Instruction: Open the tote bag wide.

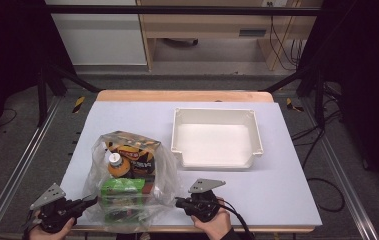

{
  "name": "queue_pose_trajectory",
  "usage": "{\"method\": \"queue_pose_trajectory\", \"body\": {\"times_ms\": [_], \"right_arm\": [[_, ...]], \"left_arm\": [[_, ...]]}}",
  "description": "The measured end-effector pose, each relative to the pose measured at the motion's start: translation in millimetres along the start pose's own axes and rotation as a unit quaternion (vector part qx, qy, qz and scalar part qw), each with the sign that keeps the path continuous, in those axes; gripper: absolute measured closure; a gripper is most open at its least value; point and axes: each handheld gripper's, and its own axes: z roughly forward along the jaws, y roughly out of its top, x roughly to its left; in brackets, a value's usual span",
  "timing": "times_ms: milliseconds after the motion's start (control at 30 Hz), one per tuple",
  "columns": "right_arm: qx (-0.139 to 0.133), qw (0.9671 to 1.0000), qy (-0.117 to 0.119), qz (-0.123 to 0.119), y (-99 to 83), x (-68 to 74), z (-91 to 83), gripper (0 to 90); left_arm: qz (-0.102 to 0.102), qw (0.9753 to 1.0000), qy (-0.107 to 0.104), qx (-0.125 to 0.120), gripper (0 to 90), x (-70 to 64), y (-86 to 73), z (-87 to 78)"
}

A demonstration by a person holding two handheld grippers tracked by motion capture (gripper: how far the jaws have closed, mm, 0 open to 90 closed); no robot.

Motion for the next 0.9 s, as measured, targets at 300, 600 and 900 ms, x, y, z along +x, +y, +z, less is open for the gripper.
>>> {"method": "queue_pose_trajectory", "body": {"times_ms": [300,600,900], "right_arm": [[-0.004,0.9994,-0.028,-0.021,-1.9,4.6,6.6,72.2],[-0.092,0.9931,-0.042,-0.06,13.8,18.7,-37.3,41.5],[-0.158,0.9798,-0.063,-0.105,66.0,44.5,-65.7,43.7]], "left_arm": [[0.029,0.9986,0.033,-0.028,70.1,-0.7,-1.4,-1.2],[0.047,0.9928,0.049,-0.099,43.2,-15.8,20.0,-26.8],[0.06,0.9844,0.083,-0.143,51.5,-18.7,53.7,-46.7]]}}
